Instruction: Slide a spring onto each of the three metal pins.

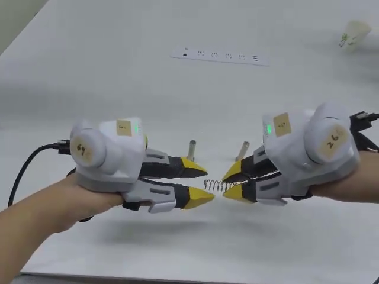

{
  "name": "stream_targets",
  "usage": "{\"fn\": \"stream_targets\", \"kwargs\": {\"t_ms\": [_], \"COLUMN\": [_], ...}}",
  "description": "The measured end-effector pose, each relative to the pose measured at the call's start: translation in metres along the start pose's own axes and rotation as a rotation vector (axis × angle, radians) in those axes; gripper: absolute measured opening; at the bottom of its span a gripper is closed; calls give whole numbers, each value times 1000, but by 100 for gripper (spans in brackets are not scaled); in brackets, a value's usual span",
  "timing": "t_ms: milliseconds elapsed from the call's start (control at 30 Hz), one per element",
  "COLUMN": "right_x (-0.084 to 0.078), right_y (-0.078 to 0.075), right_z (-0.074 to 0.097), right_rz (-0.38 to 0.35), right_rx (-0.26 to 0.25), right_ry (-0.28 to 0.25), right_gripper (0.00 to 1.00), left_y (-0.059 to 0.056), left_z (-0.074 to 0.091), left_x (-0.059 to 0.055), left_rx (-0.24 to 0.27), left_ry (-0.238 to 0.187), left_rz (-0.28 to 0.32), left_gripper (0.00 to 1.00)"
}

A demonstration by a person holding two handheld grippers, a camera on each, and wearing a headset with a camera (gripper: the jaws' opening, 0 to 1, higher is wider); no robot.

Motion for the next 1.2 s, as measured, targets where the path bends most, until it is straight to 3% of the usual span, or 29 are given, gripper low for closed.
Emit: {"fn": "stream_targets", "kwargs": {"t_ms": [167,367,467,600,867,1200], "right_x": [2,1,2,5,8,6], "right_y": [1,0,0,0,3,5], "right_z": [2,5,10,16,16,18], "right_rz": [1,-9,-28,-31,-16,-63], "right_rx": [2,6,19,15,25,46], "right_ry": [-4,-19,-42,-58,-59,-104], "right_gripper": [8,8,8,8,8,11], "left_y": [-2,-3,-4,-2,-4,-7], "left_z": [-1,0,4,6,7,9], "left_x": [2,5,13,16,16,16], "left_rx": [-15,-28,-58,-64,-81,-98], "left_ry": [-15,-38,-104,-141,-148,-151], "left_rz": [-9,-7,17,39,37,55], "left_gripper": [5,4,2,2,2,1]}}
Point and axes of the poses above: the centre of the closed fingertips' face, and the gripper's own axes: z roughly backward along the fingers, y roughly to its left, x roughly out of its top, the point moved 4 cm from there along z, roughly backward along the fingers, and after that the axes turned 7 degrees about y, right-handed, at the moved point
